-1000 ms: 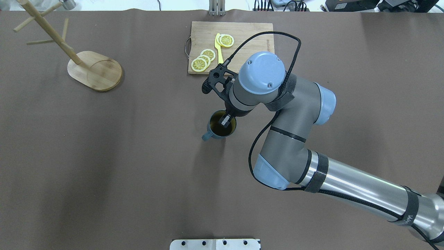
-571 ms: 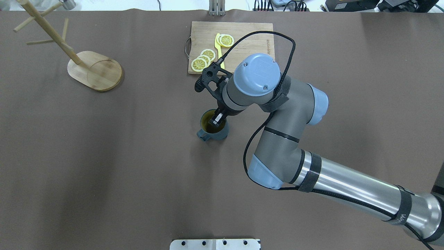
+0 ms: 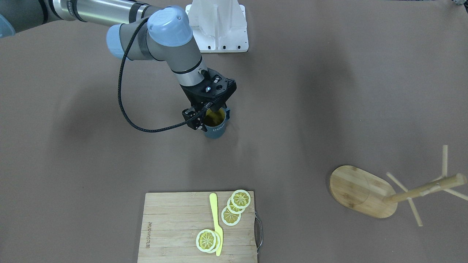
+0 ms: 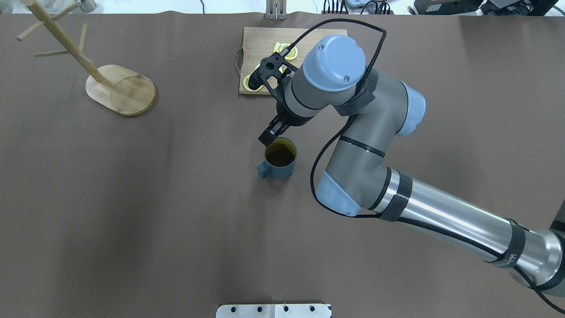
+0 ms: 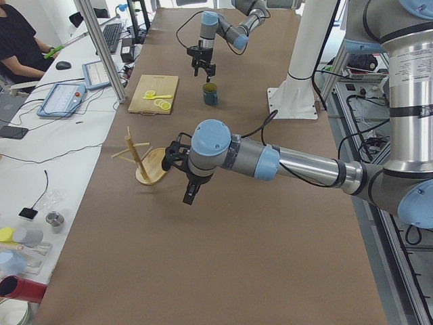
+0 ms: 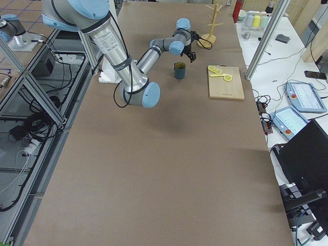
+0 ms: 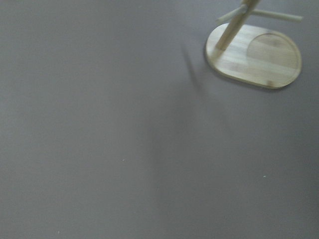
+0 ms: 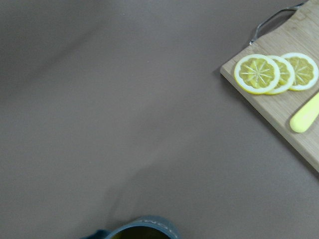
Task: Hang cup on storage rack
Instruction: 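Open the right gripper and lift away while the left arm moves in, then reach the left gripper to the mug handle and grasp it, then lift the mug with the left gripper toward the wooden mug-tree stand, then hook the mug handle onto a peg of the mug-tree with the left gripper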
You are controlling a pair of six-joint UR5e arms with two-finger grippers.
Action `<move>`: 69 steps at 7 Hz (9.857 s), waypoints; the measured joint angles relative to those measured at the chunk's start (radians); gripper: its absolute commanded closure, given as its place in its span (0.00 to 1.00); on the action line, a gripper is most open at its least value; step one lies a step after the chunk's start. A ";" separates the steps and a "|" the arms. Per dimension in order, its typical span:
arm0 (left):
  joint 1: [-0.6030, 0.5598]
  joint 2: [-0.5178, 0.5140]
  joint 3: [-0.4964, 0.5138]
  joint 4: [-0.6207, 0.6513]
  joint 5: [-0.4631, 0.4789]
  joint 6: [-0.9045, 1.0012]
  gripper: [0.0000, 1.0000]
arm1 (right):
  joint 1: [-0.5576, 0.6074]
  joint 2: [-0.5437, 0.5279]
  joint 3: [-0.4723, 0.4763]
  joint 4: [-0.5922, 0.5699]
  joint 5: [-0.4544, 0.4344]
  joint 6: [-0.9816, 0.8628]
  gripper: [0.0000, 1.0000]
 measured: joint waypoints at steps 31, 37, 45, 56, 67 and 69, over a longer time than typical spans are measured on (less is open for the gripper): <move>1.270 -0.703 0.540 -0.976 1.153 -0.946 0.29 | 0.393 -0.266 -0.007 -0.085 0.334 0.339 0.01; 1.284 -0.736 0.559 -1.057 1.143 -0.969 1.00 | 0.389 -0.266 -0.022 -0.083 0.334 0.338 0.01; 0.915 -0.629 0.518 -1.625 0.959 -1.720 1.00 | 0.371 -0.268 0.008 -0.044 0.327 0.390 0.01; 0.824 -0.618 0.847 -1.923 1.496 -2.626 1.00 | 0.368 -0.266 0.043 -0.028 0.324 0.405 0.01; 0.810 -0.537 0.896 -1.940 1.485 -2.763 1.00 | 0.362 -0.266 0.041 -0.028 0.322 0.405 0.01; 0.817 -0.506 0.887 -1.968 1.484 -2.766 1.00 | 0.360 -0.266 0.040 -0.028 0.322 0.405 0.01</move>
